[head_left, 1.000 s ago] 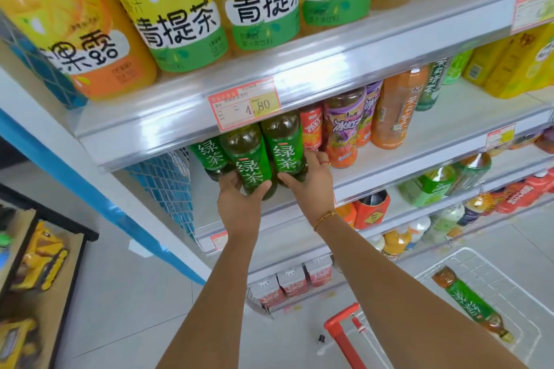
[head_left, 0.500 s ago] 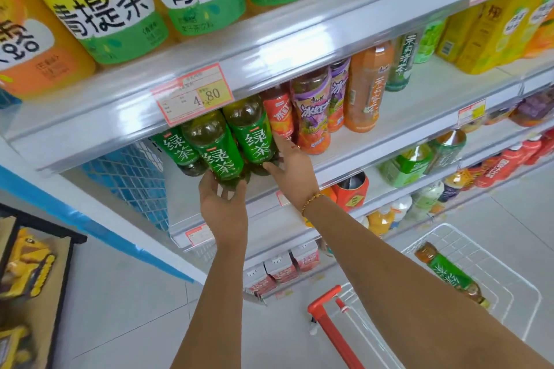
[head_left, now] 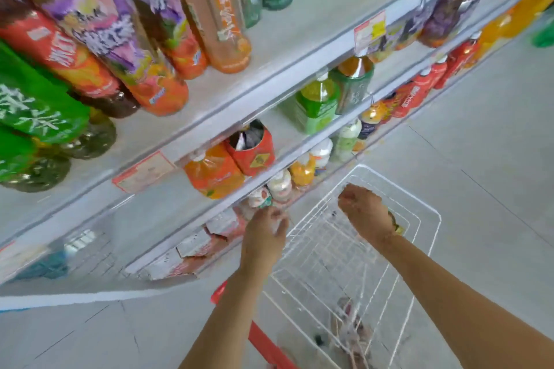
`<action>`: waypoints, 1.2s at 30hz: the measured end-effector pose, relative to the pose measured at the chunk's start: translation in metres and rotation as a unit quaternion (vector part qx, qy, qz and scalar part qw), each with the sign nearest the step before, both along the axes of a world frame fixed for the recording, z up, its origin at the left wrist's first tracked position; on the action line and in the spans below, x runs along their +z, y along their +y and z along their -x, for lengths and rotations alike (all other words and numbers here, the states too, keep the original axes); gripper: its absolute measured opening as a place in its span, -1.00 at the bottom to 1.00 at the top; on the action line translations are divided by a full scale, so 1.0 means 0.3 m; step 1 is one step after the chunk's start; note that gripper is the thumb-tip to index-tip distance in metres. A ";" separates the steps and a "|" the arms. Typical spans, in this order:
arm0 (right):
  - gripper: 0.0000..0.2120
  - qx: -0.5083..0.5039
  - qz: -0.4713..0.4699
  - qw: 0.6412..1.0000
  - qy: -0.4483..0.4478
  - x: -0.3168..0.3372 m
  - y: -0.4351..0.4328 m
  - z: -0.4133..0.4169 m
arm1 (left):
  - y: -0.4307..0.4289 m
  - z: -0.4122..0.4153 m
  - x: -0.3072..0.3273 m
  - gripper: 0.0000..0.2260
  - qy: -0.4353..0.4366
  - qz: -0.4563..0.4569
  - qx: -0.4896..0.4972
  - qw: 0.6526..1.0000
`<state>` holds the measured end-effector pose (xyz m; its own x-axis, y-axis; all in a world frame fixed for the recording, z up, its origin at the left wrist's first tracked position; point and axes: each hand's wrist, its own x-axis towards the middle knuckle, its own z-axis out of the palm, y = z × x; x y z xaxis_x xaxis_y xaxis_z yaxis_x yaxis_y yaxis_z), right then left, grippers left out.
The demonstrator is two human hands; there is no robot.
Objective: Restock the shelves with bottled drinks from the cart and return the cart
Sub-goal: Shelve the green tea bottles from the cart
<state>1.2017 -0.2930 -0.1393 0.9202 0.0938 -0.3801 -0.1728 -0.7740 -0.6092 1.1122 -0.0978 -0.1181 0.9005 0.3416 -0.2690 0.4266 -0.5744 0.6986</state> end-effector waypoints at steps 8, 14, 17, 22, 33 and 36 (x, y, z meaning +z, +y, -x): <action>-0.78 -0.018 0.192 0.972 0.137 -0.486 -0.356 -0.129 | -0.150 -0.061 -0.375 -0.50 0.102 -0.070 -0.082 0.989; -0.65 -0.016 0.213 0.965 0.153 -0.711 -0.399 -0.152 | -0.146 -0.048 -0.397 -0.64 0.017 -0.095 -0.031 0.995; -0.43 0.045 0.270 0.951 0.142 -0.730 -0.383 -0.149 | -0.146 -0.059 -0.383 -0.73 0.013 -0.016 0.051 0.998; -0.48 0.049 0.288 0.948 0.126 -0.731 -0.379 -0.144 | -0.163 -0.048 -0.358 -0.76 -0.021 0.052 0.128 0.990; -0.33 0.025 0.298 0.943 0.146 -0.746 -0.389 -0.090 | -0.178 -0.023 -0.379 -0.80 -0.048 0.021 0.091 0.995; -0.27 0.027 0.269 0.946 0.180 -0.711 -0.384 -0.064 | -0.185 -0.025 -0.380 -0.80 -0.042 0.012 0.081 0.996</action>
